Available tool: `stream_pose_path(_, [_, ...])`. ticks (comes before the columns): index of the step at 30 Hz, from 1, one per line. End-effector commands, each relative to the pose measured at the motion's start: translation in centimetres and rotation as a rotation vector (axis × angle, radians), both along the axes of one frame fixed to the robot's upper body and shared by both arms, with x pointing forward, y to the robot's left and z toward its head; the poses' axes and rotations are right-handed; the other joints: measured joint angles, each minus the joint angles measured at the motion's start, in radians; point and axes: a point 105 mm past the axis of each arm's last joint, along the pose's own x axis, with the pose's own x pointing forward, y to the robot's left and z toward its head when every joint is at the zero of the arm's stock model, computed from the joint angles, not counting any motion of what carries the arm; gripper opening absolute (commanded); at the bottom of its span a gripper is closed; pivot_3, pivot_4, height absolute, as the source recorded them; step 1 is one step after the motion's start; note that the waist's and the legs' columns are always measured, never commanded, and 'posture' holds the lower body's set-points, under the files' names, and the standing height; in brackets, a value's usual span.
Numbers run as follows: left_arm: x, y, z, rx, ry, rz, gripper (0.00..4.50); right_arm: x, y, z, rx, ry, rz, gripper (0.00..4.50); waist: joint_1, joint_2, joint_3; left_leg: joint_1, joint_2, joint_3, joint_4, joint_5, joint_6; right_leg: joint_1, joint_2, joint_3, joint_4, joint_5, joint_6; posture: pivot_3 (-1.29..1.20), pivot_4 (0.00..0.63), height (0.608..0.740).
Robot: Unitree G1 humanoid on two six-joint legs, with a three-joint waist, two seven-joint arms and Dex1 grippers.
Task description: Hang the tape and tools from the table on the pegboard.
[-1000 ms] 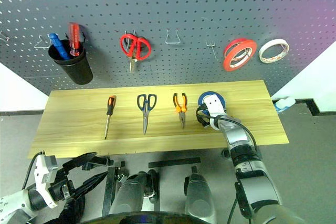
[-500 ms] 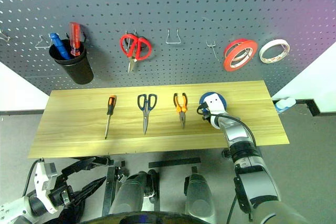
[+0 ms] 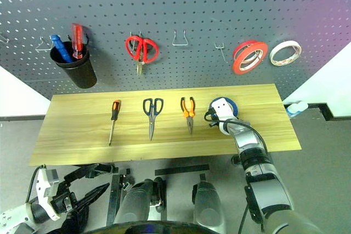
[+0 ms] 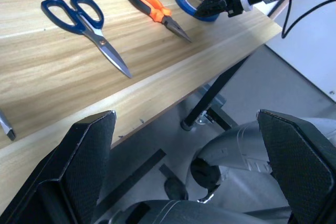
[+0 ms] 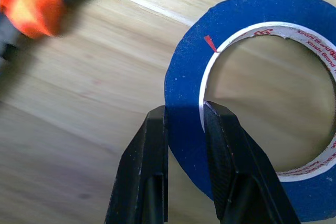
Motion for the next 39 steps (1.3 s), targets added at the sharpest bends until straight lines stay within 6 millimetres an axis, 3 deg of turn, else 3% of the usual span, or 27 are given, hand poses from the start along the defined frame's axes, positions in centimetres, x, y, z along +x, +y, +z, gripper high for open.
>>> stream_pose_path(1, [0.6, 0.0, 1.1, 0.005, -0.041, -0.008, 4.50, -0.2, 1.4, 2.5, 0.149, -0.102, 0.041, 0.62, 0.002, 0.000, 0.000, 0.000, 0.000, 0.000, 0.000, 0.000, 0.000, 0.000, 0.000, 0.000, 0.000, 0.000, 0.000, 0.05, 0.164, 0.740])
stream_pose_path(7, [1.0, -0.8, 3.5, -0.063, -0.075, -0.049, 4.50, -1.4, 1.1, 3.9, 0.269, -0.181, 0.044, 0.62, 0.002, -0.003, -0.002, 0.000, 0.000, 0.000, 0.001, 0.000, 0.000, 0.001, 0.000, -0.001, 0.001, 0.001, 0.001, 0.04, 0.143, 0.740])
stream_pose_path(15, [2.1, -0.6, 6.6, -0.021, -0.213, -0.049, 4.50, -2.0, 1.7, 5.2, 0.392, -0.251, 0.092, 0.62, -0.002, -0.005, -0.017, 0.000, 0.000, 0.000, 0.001, 0.005, -0.008, 0.000, 0.002, -0.002, 0.001, 0.001, 0.002, 0.04, 0.093, 0.740])
stream_pose_path(30, [4.7, -2.3, 8.3, -0.021, -0.277, -0.050, 4.50, -4.0, 0.8, 7.5, 0.531, -0.347, 0.127, 0.62, -0.001, -0.007, -0.090, 0.003, 0.000, 0.000, 0.002, 0.006, -0.009, 0.003, 0.006, -0.001, 0.004, 0.001, 0.002, 0.00, 0.020, 0.740])
stream_pose_path(39, [6.5, -3.5, 8.9, -0.032, -0.305, -0.062, 4.50, -4.4, -0.1, 9.2, 0.545, -0.448, 0.075, 0.62, -0.004, -0.001, -0.122, 0.012, 0.000, 0.000, 0.002, 0.005, -0.008, 0.010, 0.007, 0.000, 0.005, 0.001, 0.001, -0.03, 0.000, 0.740])
